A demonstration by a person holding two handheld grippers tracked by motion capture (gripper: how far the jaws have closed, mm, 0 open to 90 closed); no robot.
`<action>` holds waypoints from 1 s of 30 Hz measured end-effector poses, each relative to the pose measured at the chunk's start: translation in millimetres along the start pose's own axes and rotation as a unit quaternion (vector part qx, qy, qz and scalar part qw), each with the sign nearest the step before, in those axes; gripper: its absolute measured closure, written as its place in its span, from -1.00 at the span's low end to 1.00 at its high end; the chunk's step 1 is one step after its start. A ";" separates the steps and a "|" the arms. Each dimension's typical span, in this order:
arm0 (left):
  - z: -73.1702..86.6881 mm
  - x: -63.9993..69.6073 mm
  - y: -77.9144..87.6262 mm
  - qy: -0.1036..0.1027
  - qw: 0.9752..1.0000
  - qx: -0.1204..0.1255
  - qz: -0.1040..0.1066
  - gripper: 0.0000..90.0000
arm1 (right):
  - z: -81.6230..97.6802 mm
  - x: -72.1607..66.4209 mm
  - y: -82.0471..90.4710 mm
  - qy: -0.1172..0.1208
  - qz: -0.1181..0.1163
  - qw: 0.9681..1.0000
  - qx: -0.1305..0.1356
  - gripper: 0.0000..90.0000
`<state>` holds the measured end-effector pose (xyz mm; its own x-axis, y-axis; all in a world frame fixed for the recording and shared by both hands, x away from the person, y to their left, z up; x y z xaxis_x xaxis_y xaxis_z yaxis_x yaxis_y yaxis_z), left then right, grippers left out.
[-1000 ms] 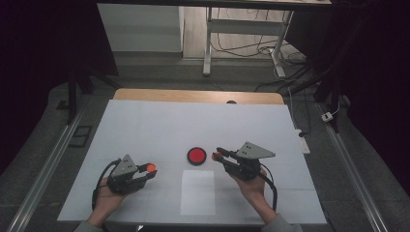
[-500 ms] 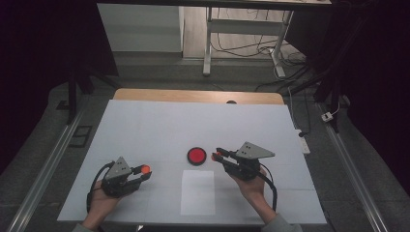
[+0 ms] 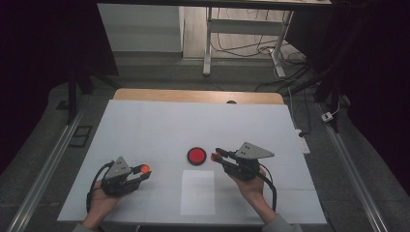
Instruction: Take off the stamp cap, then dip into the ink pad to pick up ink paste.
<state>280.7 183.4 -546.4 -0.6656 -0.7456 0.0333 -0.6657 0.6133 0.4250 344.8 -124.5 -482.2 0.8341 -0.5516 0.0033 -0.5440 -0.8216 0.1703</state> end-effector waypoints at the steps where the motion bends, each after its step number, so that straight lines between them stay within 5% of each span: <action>1: 0.0 0.2 0.3 -0.001 1.000 0.000 0.000 0.45 | -0.1 0.1 -0.2 0.001 0.000 1.000 -0.001 0.61; 30: 0.8 0.7 0.2 0.000 1.000 0.000 0.000 0.45 | 4.7 5.4 -33.9 -0.007 -0.001 1.000 -0.018 0.61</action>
<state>279.8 183.2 -547.1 -0.6658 -0.7454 0.0340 -0.6657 0.6139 0.4242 367.3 -100.4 -492.6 0.8336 -0.5523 -0.0115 -0.5386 -0.8172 0.2054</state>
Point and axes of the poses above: each handheld gripper's, and its own axes: y roughly backward along the jaws, z roughly out of its underside, x roughly to its right, the point moved 6 cm from there along -y, roughly forward along the jaws, and after that the axes turned 10 degrees about x, right-handed, at the moved point
